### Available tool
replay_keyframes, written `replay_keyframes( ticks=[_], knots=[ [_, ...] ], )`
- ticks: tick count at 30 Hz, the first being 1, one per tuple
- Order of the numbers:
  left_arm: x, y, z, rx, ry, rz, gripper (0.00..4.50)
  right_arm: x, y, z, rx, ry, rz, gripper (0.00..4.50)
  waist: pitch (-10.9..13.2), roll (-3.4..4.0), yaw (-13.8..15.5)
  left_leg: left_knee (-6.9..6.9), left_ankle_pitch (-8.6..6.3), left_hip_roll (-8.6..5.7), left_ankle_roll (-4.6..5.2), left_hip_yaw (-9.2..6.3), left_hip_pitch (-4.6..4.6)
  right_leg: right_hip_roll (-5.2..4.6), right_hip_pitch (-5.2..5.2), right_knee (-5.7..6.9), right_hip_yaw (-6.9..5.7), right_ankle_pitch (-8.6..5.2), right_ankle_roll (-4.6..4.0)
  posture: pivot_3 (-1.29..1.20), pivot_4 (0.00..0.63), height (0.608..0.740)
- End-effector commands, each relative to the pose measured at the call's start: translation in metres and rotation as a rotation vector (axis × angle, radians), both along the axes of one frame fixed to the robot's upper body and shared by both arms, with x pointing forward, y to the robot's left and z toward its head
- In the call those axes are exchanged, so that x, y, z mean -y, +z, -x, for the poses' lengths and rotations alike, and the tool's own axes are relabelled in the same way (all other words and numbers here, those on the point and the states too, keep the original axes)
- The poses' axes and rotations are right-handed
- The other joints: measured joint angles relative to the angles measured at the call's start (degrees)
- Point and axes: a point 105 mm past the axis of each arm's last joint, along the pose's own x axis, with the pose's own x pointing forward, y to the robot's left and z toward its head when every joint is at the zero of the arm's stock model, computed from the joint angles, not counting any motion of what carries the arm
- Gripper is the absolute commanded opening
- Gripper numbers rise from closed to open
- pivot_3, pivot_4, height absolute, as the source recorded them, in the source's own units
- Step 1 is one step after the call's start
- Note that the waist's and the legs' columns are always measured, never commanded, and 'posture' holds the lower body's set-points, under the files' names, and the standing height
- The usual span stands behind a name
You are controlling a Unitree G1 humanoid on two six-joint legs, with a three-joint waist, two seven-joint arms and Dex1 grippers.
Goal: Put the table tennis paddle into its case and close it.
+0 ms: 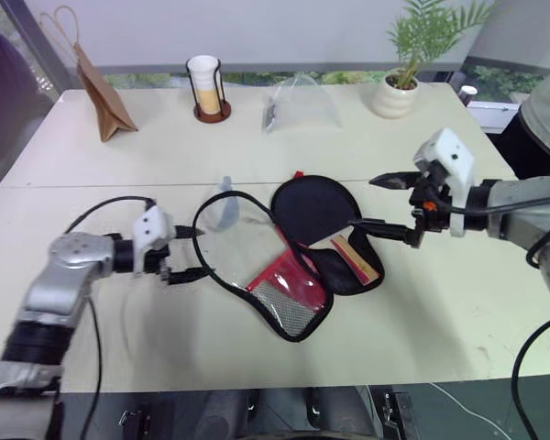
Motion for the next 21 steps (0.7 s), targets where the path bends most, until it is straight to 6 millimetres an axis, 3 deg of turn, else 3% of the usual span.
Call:
replay_keyframes(
  ticks=[1,7,11,16,21],
  knots=[
    [0.018,0.031,-0.006,0.046,-0.060,0.105,4.49,0.007,0.021,0.003,0.080,-0.025,0.013,4.47,0.0,0.00,0.0,0.00,0.00,0.00,0.00,0.00,0.00,0.01,-0.01,0.00,0.00,0.00,0.00,0.00,0.150,0.734],
    [0.062,0.077,-0.019,-0.055,-0.183,0.341,4.49,0.022,0.027,0.001,0.117,-0.106,0.016,4.47,0.0,-0.01,0.0,0.11,0.01,0.00,0.02,-0.02,-0.03,0.07,0.03,0.02,-0.03,0.02,0.04,0.00,0.150,0.734],
    [0.091,0.093,-0.032,-0.127,-0.230,0.414,4.49,0.031,0.035,0.001,0.153,-0.145,0.022,4.47,0.0,-0.01,0.0,0.14,0.02,-0.02,0.03,-0.01,-0.03,0.12,0.05,0.04,-0.04,0.11,0.21,0.00,0.150,0.734],
    [0.130,0.070,-0.054,-0.140,-0.214,0.344,4.49,0.044,0.047,0.000,0.194,-0.209,0.017,4.47,0.0,-0.03,0.0,0.16,0.03,-0.02,0.04,0.00,-0.03,0.14,0.06,0.05,-0.05,0.13,0.24,0.00,0.150,0.734],
    [0.165,0.040,-0.078,-0.076,-0.107,0.232,4.49,0.048,0.039,-0.001,0.155,-0.236,0.006,4.47,0.0,-0.08,0.1,0.18,0.03,-0.02,0.04,0.00,-0.04,0.13,0.06,0.05,-0.04,0.14,0.26,0.00,0.150,0.734]
  ],
)
